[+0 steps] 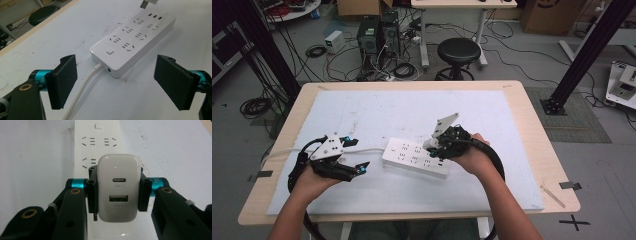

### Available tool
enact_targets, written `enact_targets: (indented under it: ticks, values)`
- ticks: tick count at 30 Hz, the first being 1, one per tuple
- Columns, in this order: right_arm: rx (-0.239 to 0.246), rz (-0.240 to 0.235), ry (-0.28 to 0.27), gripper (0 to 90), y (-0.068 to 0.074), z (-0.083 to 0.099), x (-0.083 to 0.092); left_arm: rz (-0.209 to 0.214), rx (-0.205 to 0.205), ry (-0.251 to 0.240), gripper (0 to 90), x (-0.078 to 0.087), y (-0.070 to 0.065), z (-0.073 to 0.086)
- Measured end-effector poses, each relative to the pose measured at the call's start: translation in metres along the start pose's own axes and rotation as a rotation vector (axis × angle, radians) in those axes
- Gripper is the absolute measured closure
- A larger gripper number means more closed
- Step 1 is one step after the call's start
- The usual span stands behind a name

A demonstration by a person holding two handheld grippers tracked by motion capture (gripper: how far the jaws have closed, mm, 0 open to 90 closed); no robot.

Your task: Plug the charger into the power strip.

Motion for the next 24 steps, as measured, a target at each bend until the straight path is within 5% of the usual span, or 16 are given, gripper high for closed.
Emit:
enact_targets:
  ticks: [11,24]
  values:
    - [0.041,-0.033,0.183,63.1,-0.018,-0.017,-0.006,-0.021,0.012,0.01,18.7,0.011,0.003,0.008]
    - [0.079,-0.084,0.327,63.1,-0.023,-0.03,-0.02,-0.035,0.022,0.018,18.8,0.019,0.005,0.016]
Point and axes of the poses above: each handheld gripper's, and its own axes: x roughly backward along the jaws, z roughly out of its underside, y roughly to its left, the point moved 4 cm from there along -x, roughly forward along the jaws, and after that the axes turned 12 degrees about -x, right-handed, at the moved point
